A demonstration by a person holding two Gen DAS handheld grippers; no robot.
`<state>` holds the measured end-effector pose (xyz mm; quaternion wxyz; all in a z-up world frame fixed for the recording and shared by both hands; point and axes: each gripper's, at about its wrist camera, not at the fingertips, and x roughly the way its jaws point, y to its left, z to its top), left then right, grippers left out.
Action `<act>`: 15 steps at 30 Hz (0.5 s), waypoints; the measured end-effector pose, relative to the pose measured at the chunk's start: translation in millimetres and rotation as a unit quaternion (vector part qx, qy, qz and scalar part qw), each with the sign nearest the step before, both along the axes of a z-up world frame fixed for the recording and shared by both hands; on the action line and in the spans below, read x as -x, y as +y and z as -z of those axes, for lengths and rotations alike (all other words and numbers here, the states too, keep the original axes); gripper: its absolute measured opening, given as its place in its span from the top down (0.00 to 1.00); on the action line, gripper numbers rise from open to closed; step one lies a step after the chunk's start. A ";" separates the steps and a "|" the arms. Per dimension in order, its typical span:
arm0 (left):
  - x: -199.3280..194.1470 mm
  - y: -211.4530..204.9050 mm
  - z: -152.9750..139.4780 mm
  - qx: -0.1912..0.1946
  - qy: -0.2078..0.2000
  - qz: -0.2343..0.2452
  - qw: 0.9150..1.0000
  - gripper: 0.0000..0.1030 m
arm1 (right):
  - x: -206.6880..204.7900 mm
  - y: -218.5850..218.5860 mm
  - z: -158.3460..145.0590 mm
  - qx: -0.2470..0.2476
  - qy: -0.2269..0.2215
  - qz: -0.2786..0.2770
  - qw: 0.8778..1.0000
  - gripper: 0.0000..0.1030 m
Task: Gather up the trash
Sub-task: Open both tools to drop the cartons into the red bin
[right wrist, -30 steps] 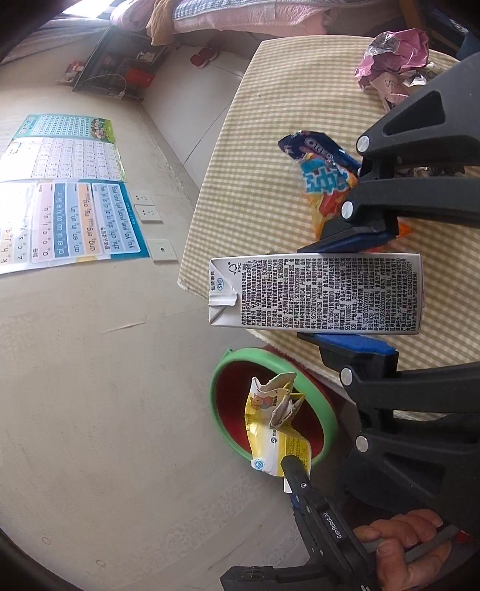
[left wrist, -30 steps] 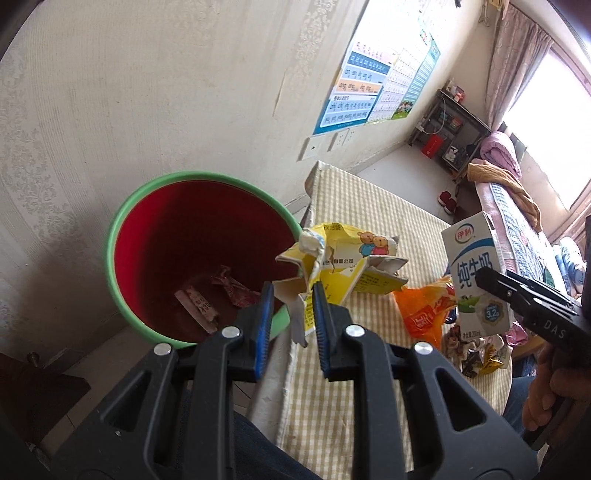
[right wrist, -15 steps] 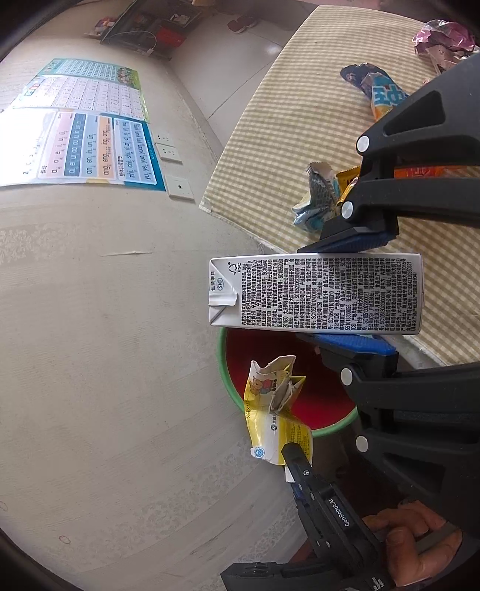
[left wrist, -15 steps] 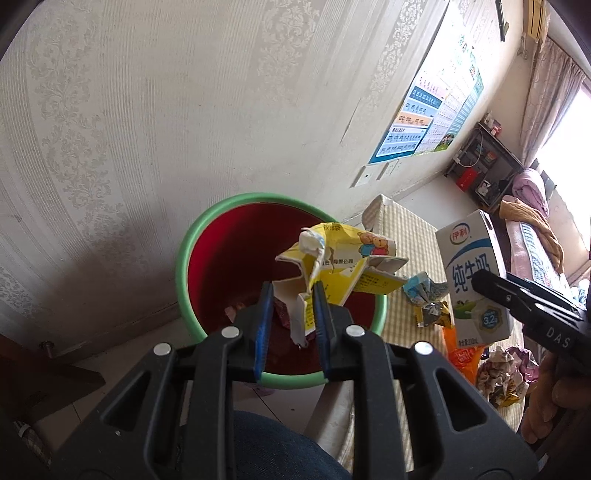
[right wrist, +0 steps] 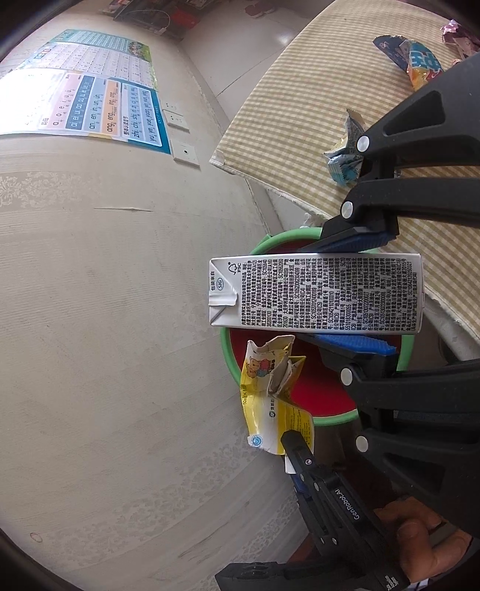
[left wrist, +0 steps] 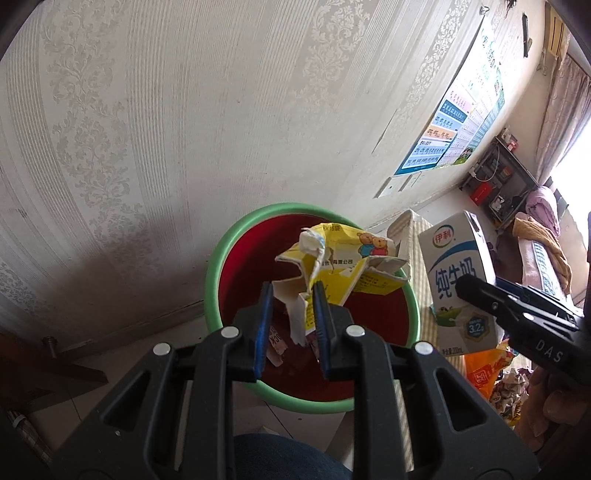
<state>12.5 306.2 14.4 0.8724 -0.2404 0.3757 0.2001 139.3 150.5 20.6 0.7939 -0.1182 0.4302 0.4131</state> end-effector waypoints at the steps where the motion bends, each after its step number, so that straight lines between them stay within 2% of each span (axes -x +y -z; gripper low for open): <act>1: -0.5 1.1 0.8 0.001 0.001 0.000 1.000 0.80 | -0.5 2.8 0.8 0.000 0.000 -0.001 1.000 0.64; 12: -4.7 15.7 11.3 0.011 0.008 -0.009 1.000 0.78 | -2.2 21.9 17.4 0.013 0.012 -0.008 1.000 0.62; 13: -4.2 16.9 11.7 0.012 0.007 -0.013 1.000 0.69 | -2.3 22.1 18.0 0.014 0.012 -0.009 1.000 0.51; 14: -3.3 18.5 11.5 0.014 0.004 -0.018 1.000 0.55 | -2.2 21.4 18.4 0.014 0.011 -0.007 1.000 0.40; 15: -1.2 19.7 10.8 0.014 -0.001 -0.024 1.000 0.48 | -1.7 20.0 18.5 0.013 0.010 -0.005 1.000 0.37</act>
